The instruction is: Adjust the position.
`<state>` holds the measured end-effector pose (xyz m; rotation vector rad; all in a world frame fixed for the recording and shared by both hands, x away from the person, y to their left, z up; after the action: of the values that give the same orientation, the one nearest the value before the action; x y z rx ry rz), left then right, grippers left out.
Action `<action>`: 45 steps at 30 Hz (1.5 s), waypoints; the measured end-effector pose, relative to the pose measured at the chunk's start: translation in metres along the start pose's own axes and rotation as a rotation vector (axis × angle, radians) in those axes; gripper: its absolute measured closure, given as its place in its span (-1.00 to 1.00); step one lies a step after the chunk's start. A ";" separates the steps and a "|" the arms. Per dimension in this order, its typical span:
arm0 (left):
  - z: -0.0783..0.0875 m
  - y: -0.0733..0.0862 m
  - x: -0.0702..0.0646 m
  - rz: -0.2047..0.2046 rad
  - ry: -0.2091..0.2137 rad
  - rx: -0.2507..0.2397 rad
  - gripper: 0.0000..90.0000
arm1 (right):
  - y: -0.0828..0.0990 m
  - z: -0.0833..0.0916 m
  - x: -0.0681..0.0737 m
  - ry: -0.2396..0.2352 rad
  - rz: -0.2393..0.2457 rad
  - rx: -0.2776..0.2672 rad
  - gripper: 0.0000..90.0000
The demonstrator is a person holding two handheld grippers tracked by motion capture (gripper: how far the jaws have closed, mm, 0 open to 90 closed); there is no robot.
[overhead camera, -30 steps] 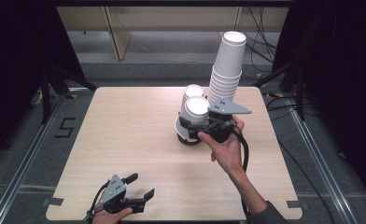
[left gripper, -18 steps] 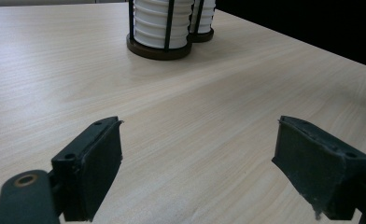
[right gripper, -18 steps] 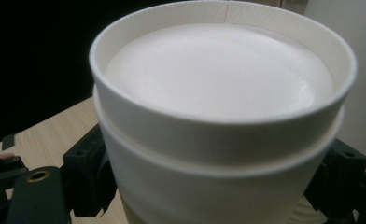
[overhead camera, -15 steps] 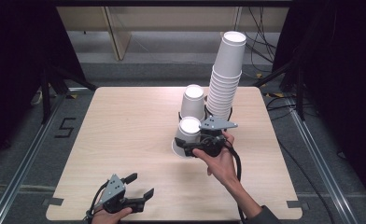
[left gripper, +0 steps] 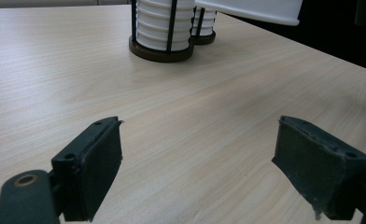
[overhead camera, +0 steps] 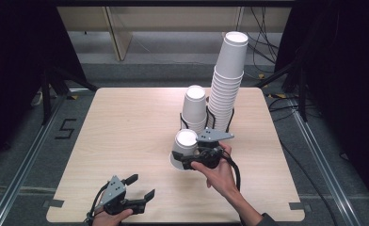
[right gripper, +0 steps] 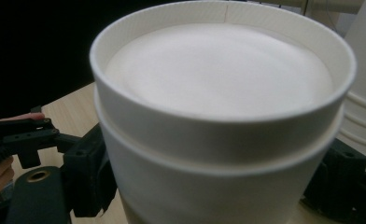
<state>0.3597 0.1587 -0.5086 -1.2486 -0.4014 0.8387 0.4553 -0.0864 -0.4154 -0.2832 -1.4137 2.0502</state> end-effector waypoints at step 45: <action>-0.031 -0.005 -0.014 -0.074 0.080 -0.087 -0.98 | 0.031 -0.046 0.065 -0.224 0.021 0.074 -0.58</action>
<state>0.3736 0.1276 -0.5113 -1.3354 -0.4212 0.7120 0.4161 -0.0199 -0.4508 -0.0371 -1.4660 2.2004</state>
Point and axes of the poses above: each handheld gripper's, and its own axes: z roughly backward along the jaws, y roughly out of its underside, x roughly to its left, the point moved 3 cm from there along -z, roughly forward along the jaws, and after that the axes turned 1 degree about -x, right-handed, at the moved point
